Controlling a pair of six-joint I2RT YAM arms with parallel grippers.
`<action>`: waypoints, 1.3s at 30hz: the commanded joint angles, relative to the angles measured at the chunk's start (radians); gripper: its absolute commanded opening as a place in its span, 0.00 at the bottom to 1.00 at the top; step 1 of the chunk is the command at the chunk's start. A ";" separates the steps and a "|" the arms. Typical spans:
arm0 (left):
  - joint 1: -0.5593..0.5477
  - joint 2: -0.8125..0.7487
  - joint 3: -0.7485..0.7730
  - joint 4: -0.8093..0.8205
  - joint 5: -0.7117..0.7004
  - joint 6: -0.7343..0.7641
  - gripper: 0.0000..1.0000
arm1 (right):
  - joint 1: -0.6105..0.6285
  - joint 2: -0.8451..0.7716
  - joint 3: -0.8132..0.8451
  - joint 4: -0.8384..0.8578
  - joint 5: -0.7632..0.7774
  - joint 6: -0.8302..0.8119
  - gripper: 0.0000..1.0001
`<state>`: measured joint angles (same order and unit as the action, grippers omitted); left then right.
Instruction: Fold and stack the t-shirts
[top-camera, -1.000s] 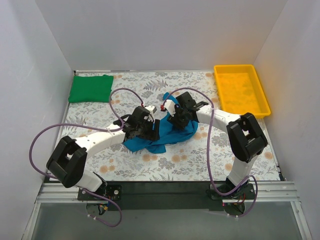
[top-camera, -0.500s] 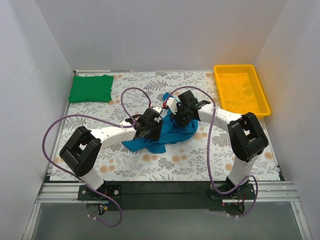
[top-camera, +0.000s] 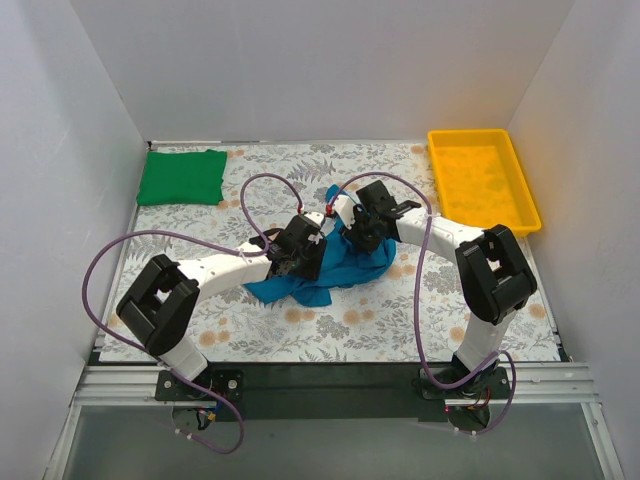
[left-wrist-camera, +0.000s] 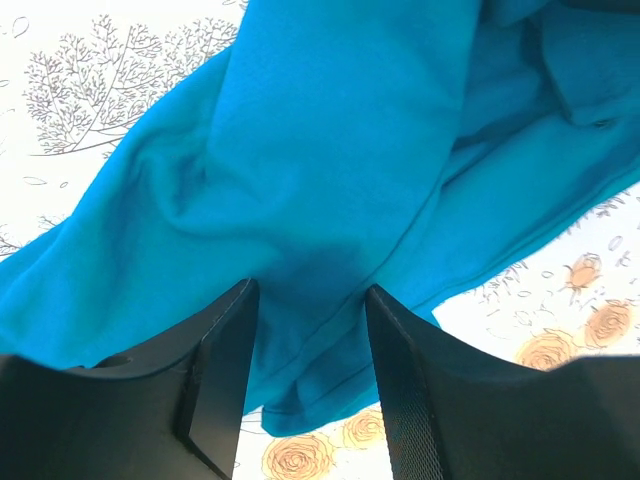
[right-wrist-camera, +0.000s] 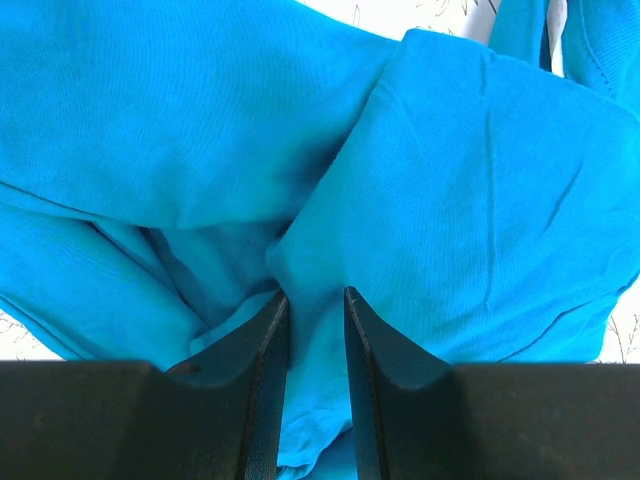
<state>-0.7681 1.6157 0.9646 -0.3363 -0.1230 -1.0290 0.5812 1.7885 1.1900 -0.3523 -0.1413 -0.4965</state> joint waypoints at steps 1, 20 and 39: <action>-0.005 -0.063 0.032 0.006 0.022 -0.003 0.46 | -0.009 -0.046 0.002 0.001 -0.023 0.006 0.33; -0.005 -0.042 0.051 0.006 0.013 -0.005 0.10 | -0.015 -0.061 -0.015 0.003 -0.040 0.006 0.23; 0.175 -0.197 0.115 0.014 -0.063 0.046 0.00 | -0.207 -0.380 -0.186 0.003 -0.155 0.006 0.01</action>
<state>-0.6811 1.4612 0.9970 -0.3378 -0.1547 -1.0111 0.4385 1.5059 1.0576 -0.3557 -0.2340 -0.4988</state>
